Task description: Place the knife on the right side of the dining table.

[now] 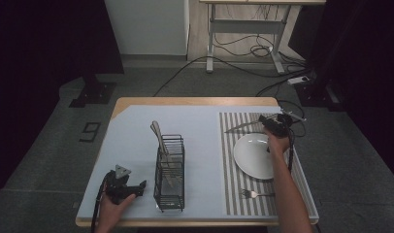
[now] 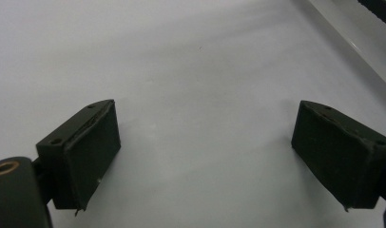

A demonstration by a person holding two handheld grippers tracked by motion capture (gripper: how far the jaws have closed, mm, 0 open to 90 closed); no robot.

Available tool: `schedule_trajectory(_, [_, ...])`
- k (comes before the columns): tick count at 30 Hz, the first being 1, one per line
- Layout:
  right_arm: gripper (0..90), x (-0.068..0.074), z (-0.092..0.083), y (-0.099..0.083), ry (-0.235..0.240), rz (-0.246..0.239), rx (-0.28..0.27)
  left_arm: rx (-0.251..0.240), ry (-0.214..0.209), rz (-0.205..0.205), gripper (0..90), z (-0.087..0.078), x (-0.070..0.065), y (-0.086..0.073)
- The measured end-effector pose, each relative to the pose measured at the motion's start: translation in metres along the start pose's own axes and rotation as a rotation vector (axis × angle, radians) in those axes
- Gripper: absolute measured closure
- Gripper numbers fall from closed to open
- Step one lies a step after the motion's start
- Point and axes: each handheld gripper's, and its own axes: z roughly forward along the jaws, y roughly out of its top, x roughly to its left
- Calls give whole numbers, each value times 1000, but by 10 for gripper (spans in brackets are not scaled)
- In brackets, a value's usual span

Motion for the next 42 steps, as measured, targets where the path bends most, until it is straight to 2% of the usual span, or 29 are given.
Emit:
schedule_trajectory(8, [559, -8, 2, -3, -9, 36, 34, 0, 0, 0, 86, 0, 0, 0])
schedule_trajectory(12, [546, -11, 3, -4, -14, 37, 41, 0, 0, 0, 86, 0, 0, 0])
schedule_trajectory(17, [526, -13, 4, -5, -30, 46, 56, 0, 0, 0, 86, 0, 0, 0])
schedule_trajectory(23, [495, -18, 6, -8, -54, 79, 87, 0, 0, 0, 86, 0, 0, 0])
schedule_trajectory(26, [474, -20, 8, -9, -67, 95, 107, 0, 0, 0, 86, 0, 0, 0])
schedule_trajectory(27, [459, -23, 9, -10, -80, 110, 132, 0, 0, 0, 86, 0, 0, 0])
schedule_trajectory(32, [454, -24, 9, -9, -87, 117, 159, 0, 0, 0, 86, 0, 0, 0])
schedule_trajectory(36, [449, -26, 10, -7, -99, 162, 211, 0, 0, 0, 85, 0, 0, 0])
schedule_trajectory(39, [443, -27, 10, -6, -102, 176, 229, 0, 0, 0, 85, 0, 0, 0])
schedule_trajectory(42, [462, -26, 8, -5, -120, 152, 246, 0, 0, 0, 85, 0, 0, 0])
